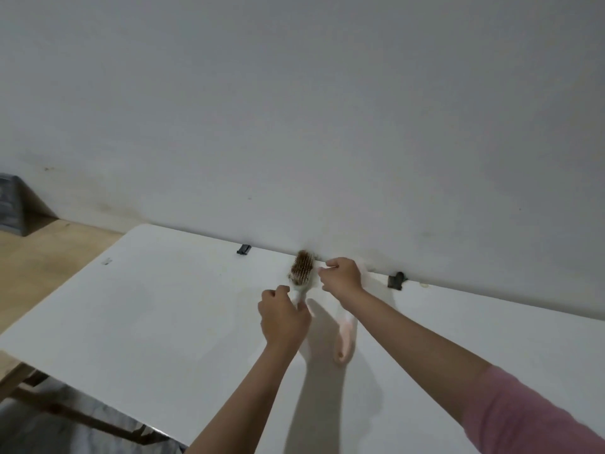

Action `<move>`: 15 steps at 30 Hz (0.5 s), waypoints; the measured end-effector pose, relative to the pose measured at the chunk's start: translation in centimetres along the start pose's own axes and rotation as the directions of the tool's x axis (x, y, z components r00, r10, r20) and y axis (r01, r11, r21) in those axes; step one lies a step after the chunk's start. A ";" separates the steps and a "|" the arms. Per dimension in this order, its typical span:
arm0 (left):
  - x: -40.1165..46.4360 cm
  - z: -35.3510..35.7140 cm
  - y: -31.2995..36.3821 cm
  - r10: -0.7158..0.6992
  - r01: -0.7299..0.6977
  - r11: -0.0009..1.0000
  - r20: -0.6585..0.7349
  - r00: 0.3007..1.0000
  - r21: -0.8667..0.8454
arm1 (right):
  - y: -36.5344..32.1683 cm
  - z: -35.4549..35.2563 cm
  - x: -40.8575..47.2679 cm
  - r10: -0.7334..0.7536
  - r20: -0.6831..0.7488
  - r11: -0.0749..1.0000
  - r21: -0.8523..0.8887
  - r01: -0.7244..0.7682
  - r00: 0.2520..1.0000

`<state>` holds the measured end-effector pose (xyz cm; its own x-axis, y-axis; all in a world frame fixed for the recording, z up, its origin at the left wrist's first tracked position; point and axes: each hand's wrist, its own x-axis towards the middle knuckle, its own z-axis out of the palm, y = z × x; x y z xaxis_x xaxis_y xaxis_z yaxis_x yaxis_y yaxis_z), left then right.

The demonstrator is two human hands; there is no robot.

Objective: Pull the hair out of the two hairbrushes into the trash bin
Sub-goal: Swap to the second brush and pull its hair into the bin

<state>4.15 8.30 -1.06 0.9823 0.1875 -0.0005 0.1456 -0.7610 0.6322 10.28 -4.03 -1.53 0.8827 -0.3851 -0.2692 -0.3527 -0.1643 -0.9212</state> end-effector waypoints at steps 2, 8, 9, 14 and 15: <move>0.5 -0.4 -0.5 -0.074 0.068 0.994 0.070 0.995 0.084 | -0.5 1.1 0.0 0.114 0.067 0.993 -0.036 -0.111 0.991; 1.5 -0.4 -2.1 -0.063 0.014 0.981 0.252 0.966 0.192 | -1.2 2.8 0.2 0.282 0.182 0.957 0.016 -0.289 0.942; 1.5 -0.5 -2.1 -0.051 -0.001 0.983 0.276 0.960 0.186 | -1.2 3.0 0.1 0.280 0.183 0.957 0.026 -0.289 0.942; 1.5 -1.3 -2.9 -0.027 -0.025 0.989 0.349 0.937 0.144 | -1.5 3.9 -0.7 0.266 0.182 0.962 0.013 -0.273 0.947; 1.4 -1.6 -3.1 -0.025 -0.024 0.991 0.353 0.935 0.132 | -1.7 4.0 -1.0 0.257 0.170 0.965 0.007 -0.262 0.951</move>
<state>4.91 11.95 -1.75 0.9568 -0.0253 -0.2897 0.1364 -0.8408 0.5238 11.26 0.27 -0.86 0.8020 -0.2543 -0.5405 -0.5692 -0.0510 -0.8206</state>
